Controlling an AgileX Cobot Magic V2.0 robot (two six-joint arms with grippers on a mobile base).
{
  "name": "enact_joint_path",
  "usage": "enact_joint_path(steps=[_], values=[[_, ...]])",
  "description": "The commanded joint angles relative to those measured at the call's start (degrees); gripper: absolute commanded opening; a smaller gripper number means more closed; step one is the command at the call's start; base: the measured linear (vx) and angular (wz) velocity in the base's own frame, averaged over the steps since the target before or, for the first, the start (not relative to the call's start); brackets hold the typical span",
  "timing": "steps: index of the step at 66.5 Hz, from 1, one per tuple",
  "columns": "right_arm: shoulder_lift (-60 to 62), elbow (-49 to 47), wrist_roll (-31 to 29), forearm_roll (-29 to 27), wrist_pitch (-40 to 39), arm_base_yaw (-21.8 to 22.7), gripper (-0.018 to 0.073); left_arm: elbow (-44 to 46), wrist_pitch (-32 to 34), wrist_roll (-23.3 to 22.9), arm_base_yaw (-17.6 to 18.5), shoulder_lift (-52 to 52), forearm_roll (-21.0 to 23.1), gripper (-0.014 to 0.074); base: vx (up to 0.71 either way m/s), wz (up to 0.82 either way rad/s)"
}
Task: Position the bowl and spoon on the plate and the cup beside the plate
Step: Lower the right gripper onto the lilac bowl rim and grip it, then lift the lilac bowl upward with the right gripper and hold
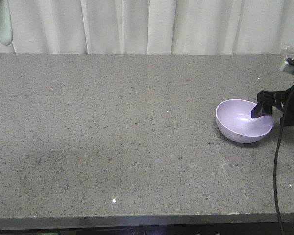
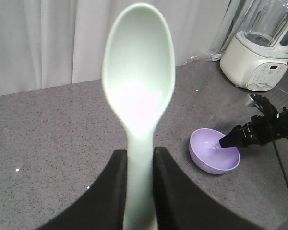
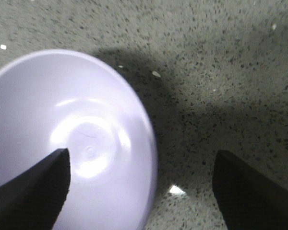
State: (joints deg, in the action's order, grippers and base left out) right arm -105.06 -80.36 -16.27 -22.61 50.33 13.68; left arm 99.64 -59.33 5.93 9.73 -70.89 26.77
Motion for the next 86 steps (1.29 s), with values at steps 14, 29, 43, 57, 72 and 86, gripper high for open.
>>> enact_joint_path(steps=[14, 29, 43, 57, 72, 86], values=[[-0.29, -1.7, 0.36, -0.46, -2.98, -0.72, 0.038, 1.19, 3.86, 0.2, 0.32, 0.93, 1.92, -0.0008, 0.0, 0.0], [-1.14, -1.7, -0.2, -1.02, -2.89, -0.66, -0.0017, 1.19, 2.54, 0.2, 0.32, 0.93, 1.92, -0.0008, 0.0, 0.0], [2.93, -6.09, -6.22, -8.53, 1.23, -0.66, -0.001, 1.19, 1.3, 0.2, 0.32, 0.93, 1.92, -0.0008, 0.0, 0.0], [13.06, -12.57, -13.96, -22.89, 13.73, -0.72, -0.0006, 1.19, 1.36, 0.2, 0.32, 0.93, 1.92, -0.0008, 0.0, 0.0], [23.63, -12.57, -16.31, -30.96, 19.84, -0.72, -0.0006, 1.19, 1.36, 0.2, 0.32, 0.93, 1.92, -0.0008, 0.0, 0.0], [28.62, -12.57, -16.31, -30.96, 19.9, -0.66, -0.0006, 1.19, 1.36, 0.2, 0.32, 0.93, 1.92, -0.0008, 0.0, 0.0]])
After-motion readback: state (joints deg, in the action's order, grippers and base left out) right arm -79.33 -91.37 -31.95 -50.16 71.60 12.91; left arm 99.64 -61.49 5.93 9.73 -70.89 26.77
